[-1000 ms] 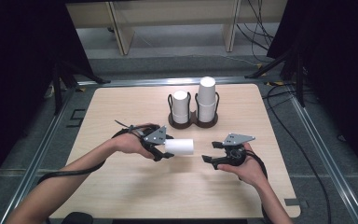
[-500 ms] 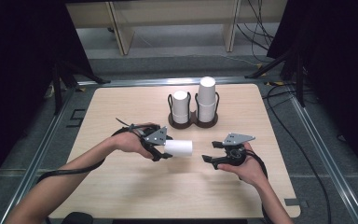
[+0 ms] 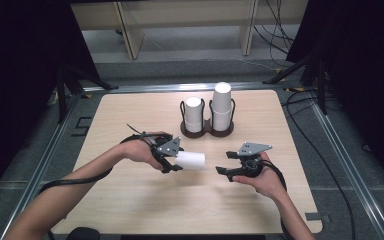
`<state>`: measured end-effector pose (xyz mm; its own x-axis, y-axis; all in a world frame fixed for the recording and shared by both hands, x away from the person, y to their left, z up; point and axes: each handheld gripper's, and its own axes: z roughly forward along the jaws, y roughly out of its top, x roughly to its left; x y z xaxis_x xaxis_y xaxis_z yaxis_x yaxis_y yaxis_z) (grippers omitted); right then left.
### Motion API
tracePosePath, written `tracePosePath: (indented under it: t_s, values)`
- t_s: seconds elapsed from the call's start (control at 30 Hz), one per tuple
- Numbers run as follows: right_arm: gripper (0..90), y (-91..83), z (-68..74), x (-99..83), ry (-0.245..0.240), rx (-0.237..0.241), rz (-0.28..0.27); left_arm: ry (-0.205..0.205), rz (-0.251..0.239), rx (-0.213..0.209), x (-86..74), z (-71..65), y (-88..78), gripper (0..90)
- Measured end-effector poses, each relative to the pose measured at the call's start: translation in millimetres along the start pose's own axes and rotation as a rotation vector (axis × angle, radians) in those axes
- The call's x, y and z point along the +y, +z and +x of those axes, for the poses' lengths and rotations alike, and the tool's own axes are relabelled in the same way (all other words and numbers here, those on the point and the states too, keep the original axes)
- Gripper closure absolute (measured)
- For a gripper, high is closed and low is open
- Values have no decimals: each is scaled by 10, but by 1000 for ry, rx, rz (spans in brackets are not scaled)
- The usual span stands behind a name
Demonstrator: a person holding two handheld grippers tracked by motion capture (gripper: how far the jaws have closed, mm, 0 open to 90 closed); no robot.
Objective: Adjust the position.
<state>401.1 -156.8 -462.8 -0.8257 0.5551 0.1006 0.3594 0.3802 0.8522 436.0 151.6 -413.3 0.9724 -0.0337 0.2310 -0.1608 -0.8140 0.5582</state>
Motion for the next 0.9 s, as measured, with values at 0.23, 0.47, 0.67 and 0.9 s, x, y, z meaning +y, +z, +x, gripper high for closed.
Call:
tracePosePath:
  t_s: [0.23,0.47,0.67,0.9]
  values:
    - [258,27,19,20,-3,6,7,9,20,-12,15,0,7,371]
    - [257,71,33,40,-35,18,18,29,49,-25,40,-6,6,371]
    - [253,90,64,73,-38,35,23,37,68,-31,60,-3,5,372]
    - [251,111,97,104,-36,38,27,47,92,-40,83,1,-2,372]
